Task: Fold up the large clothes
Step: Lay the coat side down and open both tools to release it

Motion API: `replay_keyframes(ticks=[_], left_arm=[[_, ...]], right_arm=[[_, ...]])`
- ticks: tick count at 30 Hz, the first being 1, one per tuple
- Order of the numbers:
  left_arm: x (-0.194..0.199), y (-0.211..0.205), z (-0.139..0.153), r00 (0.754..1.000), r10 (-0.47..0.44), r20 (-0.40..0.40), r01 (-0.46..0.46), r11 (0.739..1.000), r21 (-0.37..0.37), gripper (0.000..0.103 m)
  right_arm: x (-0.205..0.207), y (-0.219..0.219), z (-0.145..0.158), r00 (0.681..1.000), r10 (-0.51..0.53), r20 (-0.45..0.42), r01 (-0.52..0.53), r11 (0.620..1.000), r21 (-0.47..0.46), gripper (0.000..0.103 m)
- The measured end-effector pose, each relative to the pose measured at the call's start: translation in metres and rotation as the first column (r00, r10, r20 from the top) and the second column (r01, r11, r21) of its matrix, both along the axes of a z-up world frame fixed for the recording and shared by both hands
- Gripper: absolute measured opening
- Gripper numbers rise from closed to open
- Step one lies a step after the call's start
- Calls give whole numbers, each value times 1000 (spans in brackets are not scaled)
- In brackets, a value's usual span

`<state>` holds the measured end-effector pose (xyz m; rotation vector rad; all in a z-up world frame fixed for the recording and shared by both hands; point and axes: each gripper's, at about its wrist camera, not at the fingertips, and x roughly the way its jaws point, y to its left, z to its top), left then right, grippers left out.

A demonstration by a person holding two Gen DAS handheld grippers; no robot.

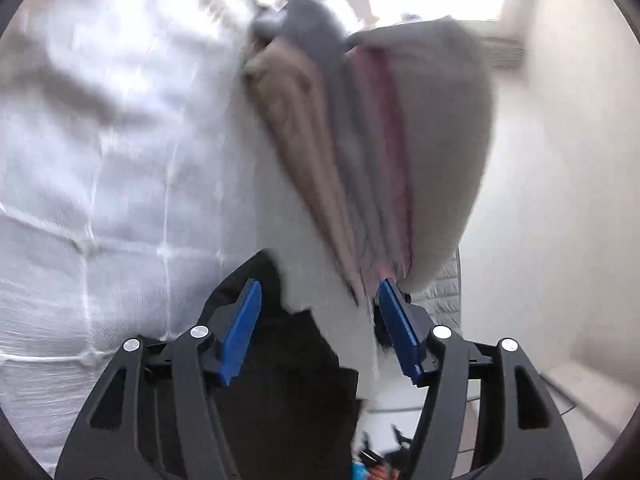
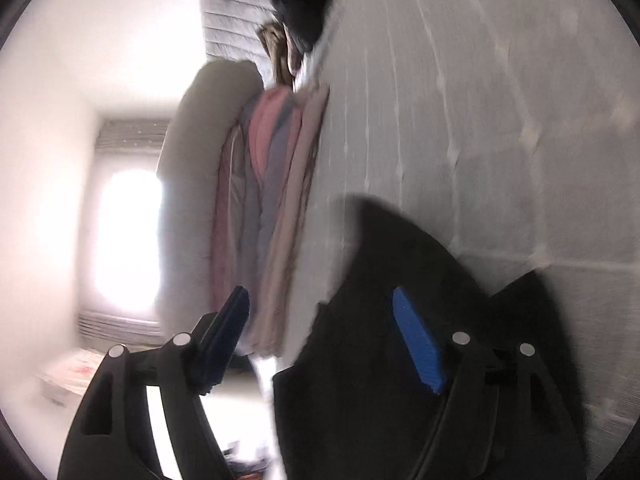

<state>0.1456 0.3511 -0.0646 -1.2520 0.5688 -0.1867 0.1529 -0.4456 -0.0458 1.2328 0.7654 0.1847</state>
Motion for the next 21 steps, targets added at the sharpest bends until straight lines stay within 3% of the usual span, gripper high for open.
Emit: replay_keyframes(ticks=[3,4,7,9,10,12,13,15,16,18,21], left_arm=[[-28,-30,32,995,-18,94,4,989,150,64],[-34,-49,39,991,-40,125,14,978,206,65],[-32,-117,37,976,-183,121,131,928,350,65],[-21,-152,28,964,-253,80,193,875,445,65],[-11,-166,18,962,-269,46,207,828,521,65],[6,-177,-5,970,-241,-23,197,729,656,65],[19,-167,-25,975,-204,-84,206,707,676,65],[31,-141,-48,978,-155,-142,209,791,575,50],[36,-127,-48,984,-124,-127,174,818,548,50],[38,-120,-42,989,-98,-113,146,802,579,50],[33,-119,-32,990,-94,-108,139,807,573,50]], right_arm=[[-40,34,42,990,9,138,26,968,-248,75],[-51,47,48,983,0,181,55,953,-299,83],[-79,101,50,958,12,287,123,886,-447,88],[-63,128,37,961,63,268,97,833,-544,88],[-53,138,30,963,89,255,84,800,-595,88],[-25,149,7,974,138,178,28,709,-705,88],[-7,145,-8,984,123,128,5,701,-713,88],[0,123,-30,995,45,90,23,769,-639,87],[2,108,-31,995,-20,99,78,773,-630,87],[-4,87,-31,990,-85,113,138,763,-632,87],[-7,83,-31,988,-111,108,155,763,-628,87]])
